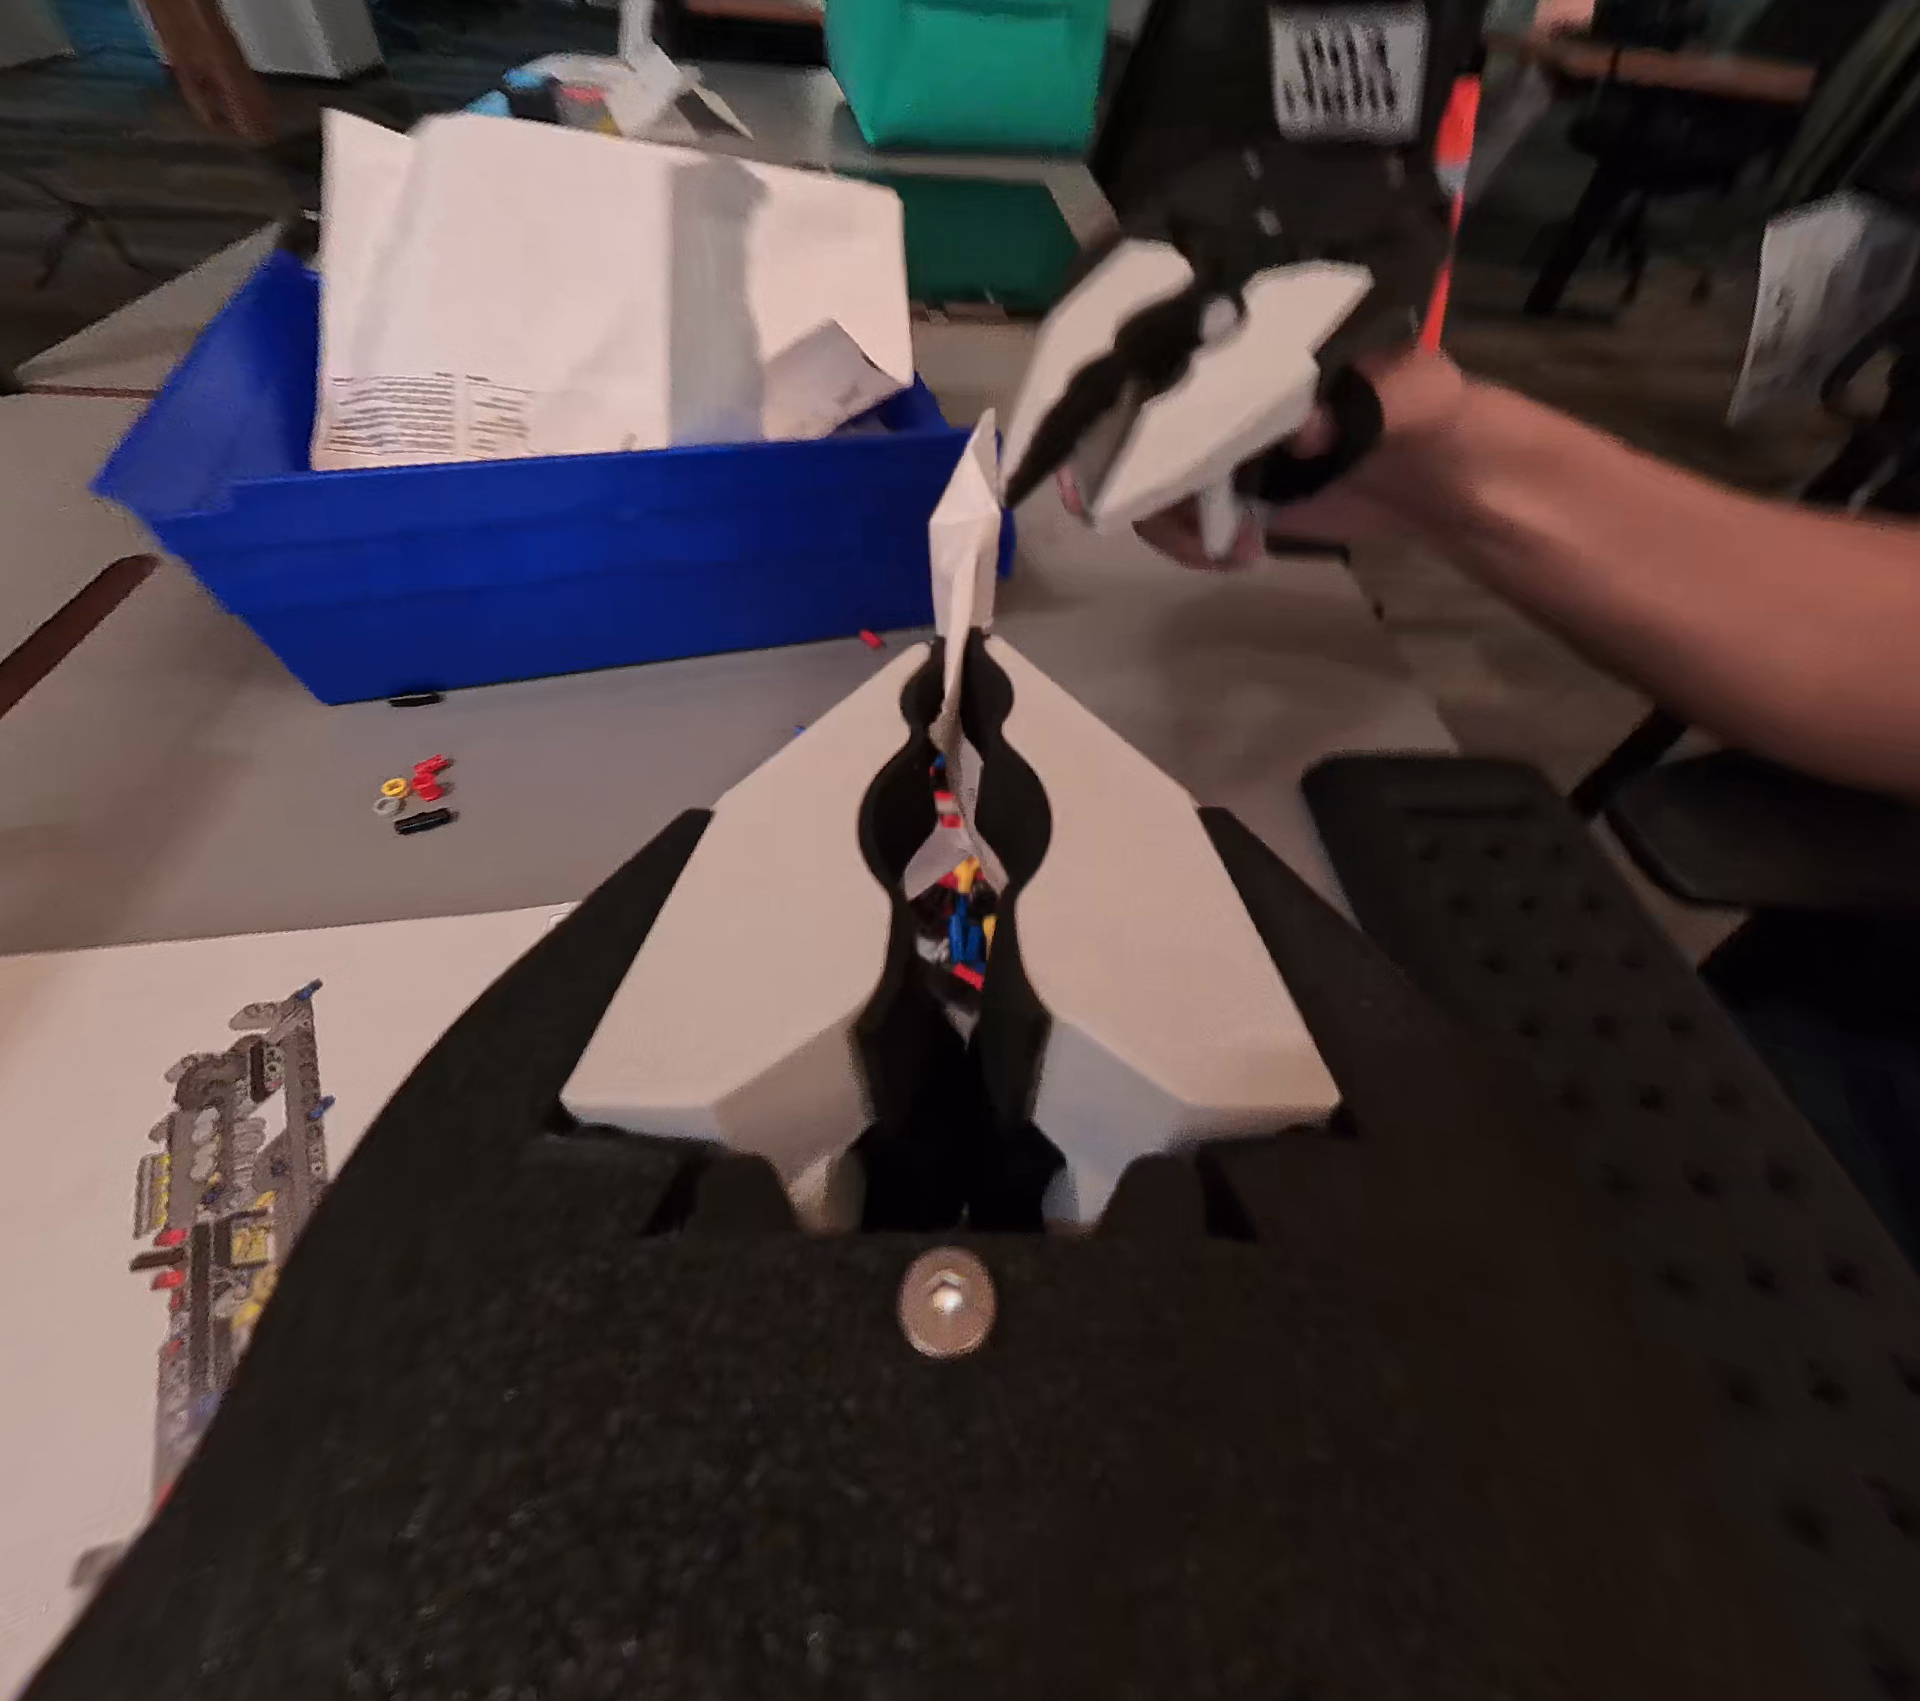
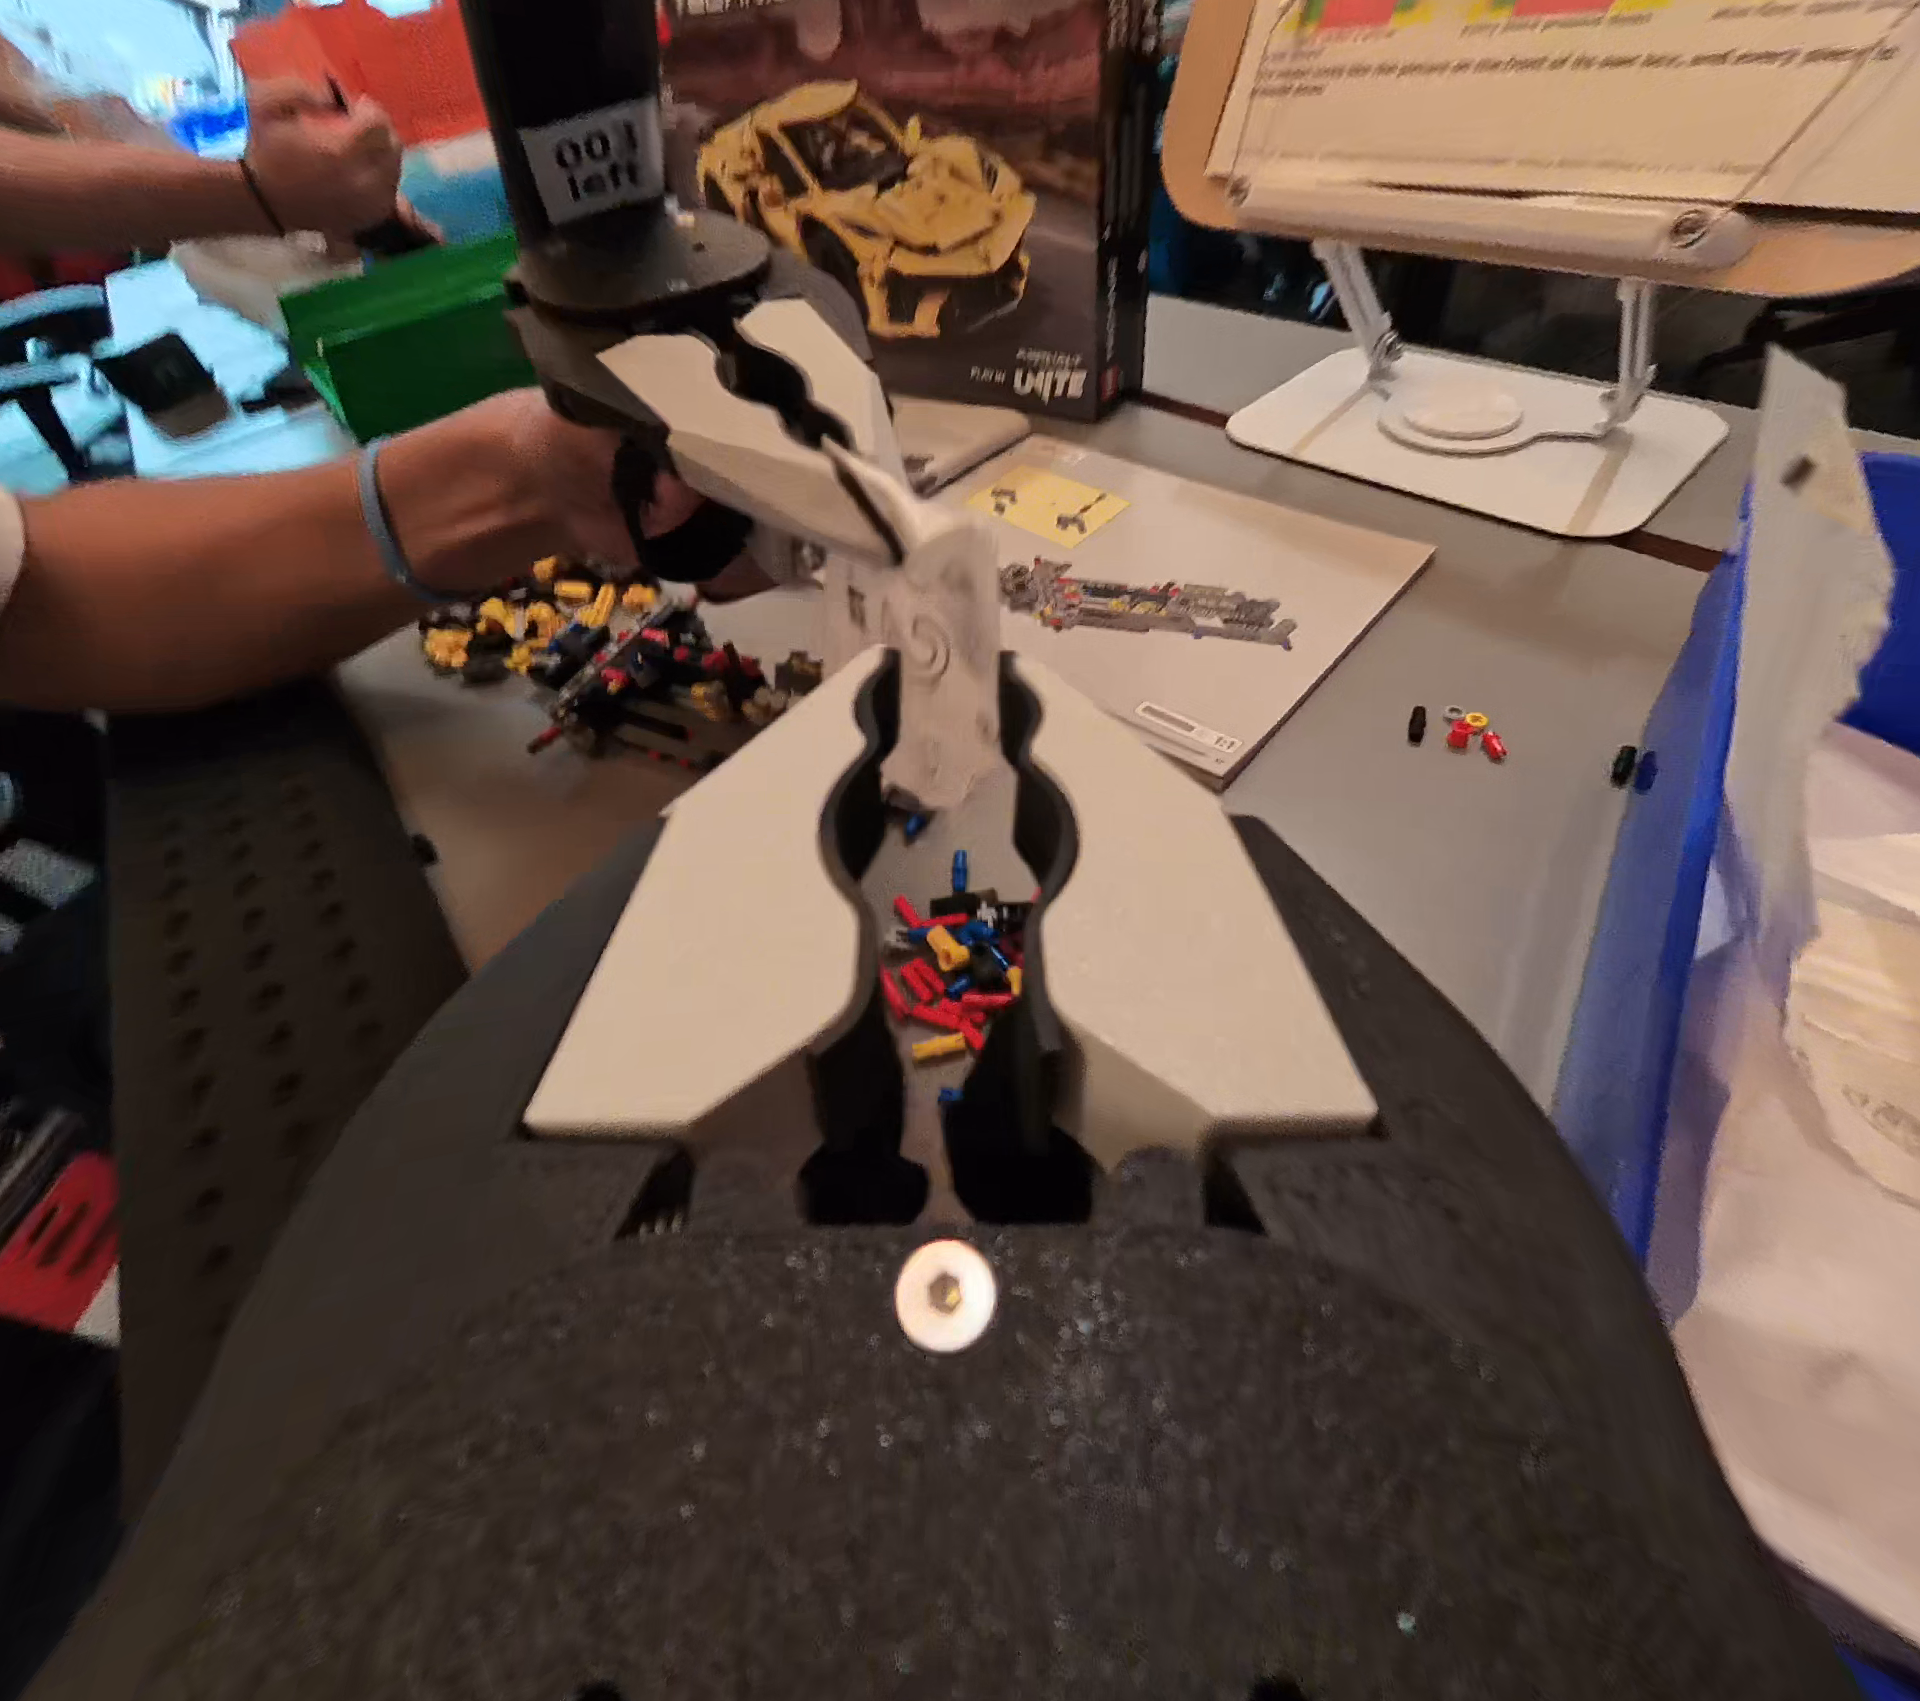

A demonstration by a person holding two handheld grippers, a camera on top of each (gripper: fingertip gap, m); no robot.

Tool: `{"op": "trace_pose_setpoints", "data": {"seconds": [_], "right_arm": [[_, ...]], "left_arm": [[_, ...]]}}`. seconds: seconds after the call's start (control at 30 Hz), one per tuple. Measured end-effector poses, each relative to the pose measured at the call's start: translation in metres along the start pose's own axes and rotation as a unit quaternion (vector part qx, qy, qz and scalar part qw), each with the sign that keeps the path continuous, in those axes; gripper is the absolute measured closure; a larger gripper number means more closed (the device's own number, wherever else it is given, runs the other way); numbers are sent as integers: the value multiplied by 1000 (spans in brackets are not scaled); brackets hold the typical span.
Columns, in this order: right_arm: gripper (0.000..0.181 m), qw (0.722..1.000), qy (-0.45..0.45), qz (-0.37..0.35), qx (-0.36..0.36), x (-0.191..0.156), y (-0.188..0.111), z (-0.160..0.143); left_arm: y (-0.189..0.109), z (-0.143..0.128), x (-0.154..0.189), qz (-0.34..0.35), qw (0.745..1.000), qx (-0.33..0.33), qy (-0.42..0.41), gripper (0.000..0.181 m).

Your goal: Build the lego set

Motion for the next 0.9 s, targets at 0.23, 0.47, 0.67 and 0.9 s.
{"op": "trace_pose_setpoints", "data": {"seconds": [0.23,0.47,0.67,0.9], "right_arm": [[148,988,115,39,99,-8,14,-27],[156,958,210,135,142,-6,15,-23],[164,964,195,119,138,-11,23,-25],[166,966,178,121,140,-16,17,-16]], "left_arm": [[-12,5,-7,-6,991,110,-75,181],[-13,8,-3,-1,991,125,-56,181],[-8,11,6,-5,988,148,-41,181],[-4,10,9,-7,990,139,-27,181]]}}
Point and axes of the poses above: each gripper's, where its closed fingertips meet, y out along the fingers, z out of its top, x = y × z across the jaws, the point moved 10 cm from there along -y, back along the fingers, and after that the axes turned 11 degrees about y, right-handed, at the moved point
